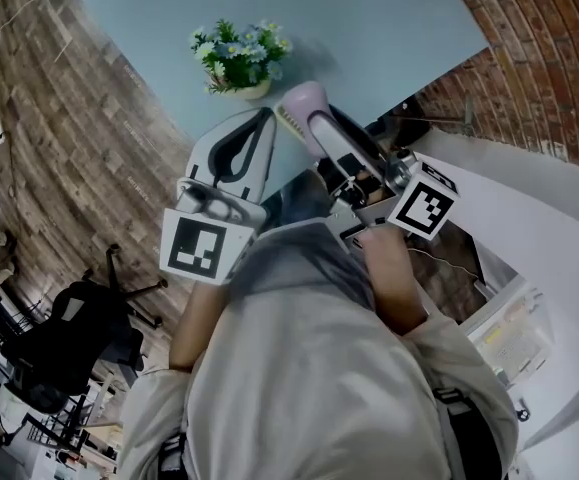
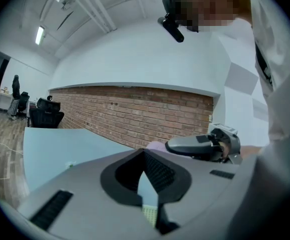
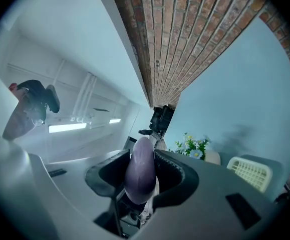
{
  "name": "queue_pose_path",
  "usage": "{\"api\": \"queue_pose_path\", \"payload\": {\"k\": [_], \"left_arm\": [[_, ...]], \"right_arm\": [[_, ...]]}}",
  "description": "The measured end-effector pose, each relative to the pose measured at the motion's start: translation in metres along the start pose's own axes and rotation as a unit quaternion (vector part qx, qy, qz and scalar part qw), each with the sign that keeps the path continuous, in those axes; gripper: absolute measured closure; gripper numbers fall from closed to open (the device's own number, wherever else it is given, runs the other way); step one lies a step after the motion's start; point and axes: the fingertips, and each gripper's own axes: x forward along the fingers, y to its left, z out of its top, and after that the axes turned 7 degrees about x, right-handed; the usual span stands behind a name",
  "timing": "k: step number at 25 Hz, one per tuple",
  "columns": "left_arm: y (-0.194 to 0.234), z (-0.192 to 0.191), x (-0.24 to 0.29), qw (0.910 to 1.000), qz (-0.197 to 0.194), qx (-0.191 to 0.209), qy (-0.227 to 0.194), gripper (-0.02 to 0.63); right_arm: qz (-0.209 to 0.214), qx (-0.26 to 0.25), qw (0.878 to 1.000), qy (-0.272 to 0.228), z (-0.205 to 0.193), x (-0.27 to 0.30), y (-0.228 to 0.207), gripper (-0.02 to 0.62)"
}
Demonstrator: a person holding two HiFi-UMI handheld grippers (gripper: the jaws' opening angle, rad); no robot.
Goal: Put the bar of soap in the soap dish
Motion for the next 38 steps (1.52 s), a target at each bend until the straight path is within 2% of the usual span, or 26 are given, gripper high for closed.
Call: {"api": "queue_pose_path", "payload": {"k": [24, 38], "left_arm": [[0.009, -0.014, 0.003, 0.9997, 0.023, 0.006, 0.009, 0.604], [0.014, -0.023, 0.008, 0.9995, 0.02, -0.013, 0.02, 0.604]], "right_arm": [[-0.024, 0.018, 0.999, 0.02, -0.006, 0.001, -0.043, 0.436], [-0.038, 0.04, 0.998, 0.022, -0.011, 0.005, -0.07, 0.436]]}}
